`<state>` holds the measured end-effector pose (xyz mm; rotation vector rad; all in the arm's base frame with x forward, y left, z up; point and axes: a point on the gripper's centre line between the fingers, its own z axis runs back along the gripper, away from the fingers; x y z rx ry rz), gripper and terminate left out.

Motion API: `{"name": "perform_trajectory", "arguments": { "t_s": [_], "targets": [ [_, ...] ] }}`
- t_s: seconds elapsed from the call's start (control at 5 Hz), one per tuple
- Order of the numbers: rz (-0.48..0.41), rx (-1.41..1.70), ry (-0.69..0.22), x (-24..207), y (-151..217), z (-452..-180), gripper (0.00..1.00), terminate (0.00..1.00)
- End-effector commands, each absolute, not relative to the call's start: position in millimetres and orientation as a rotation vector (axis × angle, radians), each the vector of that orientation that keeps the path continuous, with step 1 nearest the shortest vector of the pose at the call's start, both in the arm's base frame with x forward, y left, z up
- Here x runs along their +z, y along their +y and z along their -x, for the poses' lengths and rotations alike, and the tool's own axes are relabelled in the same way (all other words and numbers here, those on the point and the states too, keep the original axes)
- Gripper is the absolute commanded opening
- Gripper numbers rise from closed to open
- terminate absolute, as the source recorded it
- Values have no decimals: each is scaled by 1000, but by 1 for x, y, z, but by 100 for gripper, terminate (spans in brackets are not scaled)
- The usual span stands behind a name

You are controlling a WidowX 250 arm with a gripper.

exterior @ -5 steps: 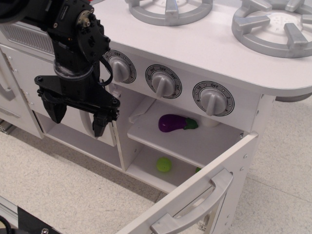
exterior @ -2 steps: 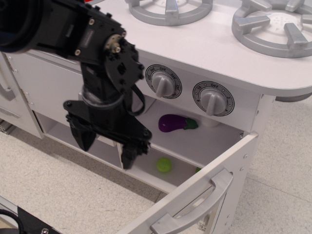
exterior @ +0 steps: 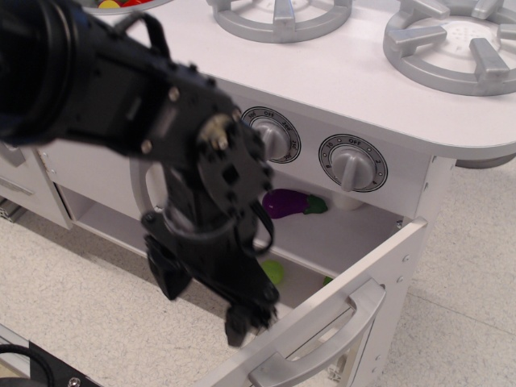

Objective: Close oven

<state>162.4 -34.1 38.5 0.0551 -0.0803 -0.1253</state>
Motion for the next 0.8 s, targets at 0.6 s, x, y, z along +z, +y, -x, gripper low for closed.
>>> {"name": "perform_trajectory", "arguments": {
  "t_s": [0.6],
  "targets": [
    [-93, -127, -158, 9, -20, -179, 100, 0]
  ]
}}
